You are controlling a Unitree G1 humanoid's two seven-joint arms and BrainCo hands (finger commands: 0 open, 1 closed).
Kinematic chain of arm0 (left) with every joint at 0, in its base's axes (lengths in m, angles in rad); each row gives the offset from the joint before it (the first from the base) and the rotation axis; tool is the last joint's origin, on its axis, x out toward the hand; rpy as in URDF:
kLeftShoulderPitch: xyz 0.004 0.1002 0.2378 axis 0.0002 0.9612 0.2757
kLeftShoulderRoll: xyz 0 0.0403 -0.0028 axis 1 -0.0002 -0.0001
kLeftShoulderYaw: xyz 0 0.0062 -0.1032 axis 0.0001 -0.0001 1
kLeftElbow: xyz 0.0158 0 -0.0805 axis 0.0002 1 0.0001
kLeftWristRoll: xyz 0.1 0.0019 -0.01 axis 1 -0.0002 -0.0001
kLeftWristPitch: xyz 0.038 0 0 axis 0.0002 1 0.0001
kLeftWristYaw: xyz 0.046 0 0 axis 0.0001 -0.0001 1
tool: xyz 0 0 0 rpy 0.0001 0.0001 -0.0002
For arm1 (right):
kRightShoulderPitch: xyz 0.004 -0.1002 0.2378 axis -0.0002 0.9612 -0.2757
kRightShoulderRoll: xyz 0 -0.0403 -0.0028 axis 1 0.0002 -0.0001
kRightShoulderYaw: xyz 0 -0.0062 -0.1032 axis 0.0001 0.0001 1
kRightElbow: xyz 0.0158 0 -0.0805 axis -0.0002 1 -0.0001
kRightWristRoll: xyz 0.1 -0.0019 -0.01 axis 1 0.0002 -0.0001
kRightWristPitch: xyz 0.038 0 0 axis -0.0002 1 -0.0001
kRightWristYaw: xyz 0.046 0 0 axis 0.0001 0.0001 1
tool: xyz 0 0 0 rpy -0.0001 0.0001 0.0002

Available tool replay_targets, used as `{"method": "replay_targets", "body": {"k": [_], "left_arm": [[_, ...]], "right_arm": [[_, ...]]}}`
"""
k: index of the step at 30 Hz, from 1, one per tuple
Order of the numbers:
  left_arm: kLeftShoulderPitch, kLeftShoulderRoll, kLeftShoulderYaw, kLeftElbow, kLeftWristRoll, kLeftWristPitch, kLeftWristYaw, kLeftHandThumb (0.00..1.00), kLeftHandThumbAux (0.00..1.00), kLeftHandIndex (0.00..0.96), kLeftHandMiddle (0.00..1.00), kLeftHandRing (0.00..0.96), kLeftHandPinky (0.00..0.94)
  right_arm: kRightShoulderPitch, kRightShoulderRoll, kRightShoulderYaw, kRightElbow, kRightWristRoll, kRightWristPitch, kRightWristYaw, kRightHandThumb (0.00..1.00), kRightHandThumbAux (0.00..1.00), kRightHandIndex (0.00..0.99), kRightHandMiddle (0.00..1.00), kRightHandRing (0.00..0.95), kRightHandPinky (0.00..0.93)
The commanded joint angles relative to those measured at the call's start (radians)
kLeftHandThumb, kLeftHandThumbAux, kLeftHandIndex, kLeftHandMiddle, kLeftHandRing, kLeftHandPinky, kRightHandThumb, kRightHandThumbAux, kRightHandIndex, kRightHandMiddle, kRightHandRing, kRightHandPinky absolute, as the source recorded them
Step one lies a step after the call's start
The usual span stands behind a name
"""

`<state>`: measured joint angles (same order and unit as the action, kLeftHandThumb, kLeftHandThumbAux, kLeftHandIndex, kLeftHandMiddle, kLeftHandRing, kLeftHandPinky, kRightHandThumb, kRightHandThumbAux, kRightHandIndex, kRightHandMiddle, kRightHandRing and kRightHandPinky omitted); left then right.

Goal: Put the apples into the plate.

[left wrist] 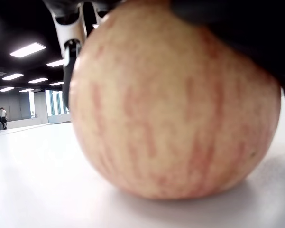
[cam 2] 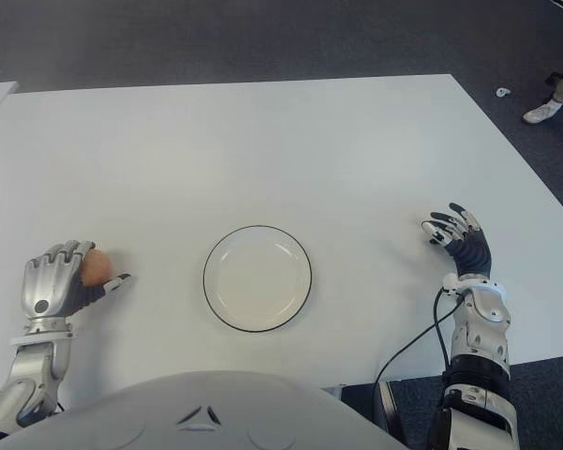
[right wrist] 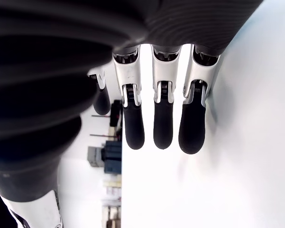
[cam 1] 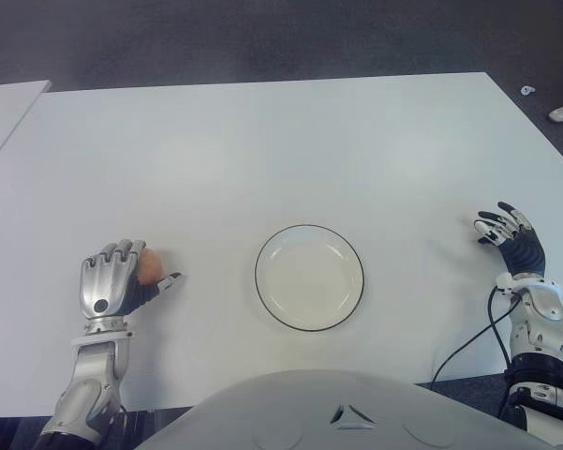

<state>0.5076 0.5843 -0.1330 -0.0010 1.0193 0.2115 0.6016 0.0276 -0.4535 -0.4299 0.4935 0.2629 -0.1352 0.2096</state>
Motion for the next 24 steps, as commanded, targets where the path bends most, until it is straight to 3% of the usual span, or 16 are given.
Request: {"method": "replay_targets", "body": {"k": [1,7,17,24], "left_arm": [[0.064,-0.011,-0.045,0.072,-0.023,-0.016,-0.071,0.858,0.663,0.412,0.517,0.769,0.690],[0.060,-0.007,-0.052,0.082,-0.002,-0.008,-0.053,0.859,0.662,0.411,0.528,0.790,0.737],[0.069,-0.004,-0.033,0.064,-0.027,-0.035,-0.033,0.858,0.663,0.409,0.518,0.772,0.679],[0.057,0.017,-0.016,-0.002,-0.018,-0.032,-0.062,0.858,0.663,0.409,0.519,0.780,0.712]], "right_arm": [[0.017,0.021,0.004,0.013,-0.001,0.049,-0.006,0.464,0.776,0.150,0.338,0.317,0.290],[0.018,0.019,0.004,0.008,-0.002,0.064,-0.004,0.478,0.769,0.152,0.335,0.314,0.268],[0.024,0.037,0.012,-0.013,-0.011,0.061,-0.019,0.499,0.779,0.157,0.347,0.319,0.283],[0.033,0.046,0.023,-0.025,-0.014,0.058,-0.016,0.483,0.782,0.151,0.347,0.317,0.280]]}}
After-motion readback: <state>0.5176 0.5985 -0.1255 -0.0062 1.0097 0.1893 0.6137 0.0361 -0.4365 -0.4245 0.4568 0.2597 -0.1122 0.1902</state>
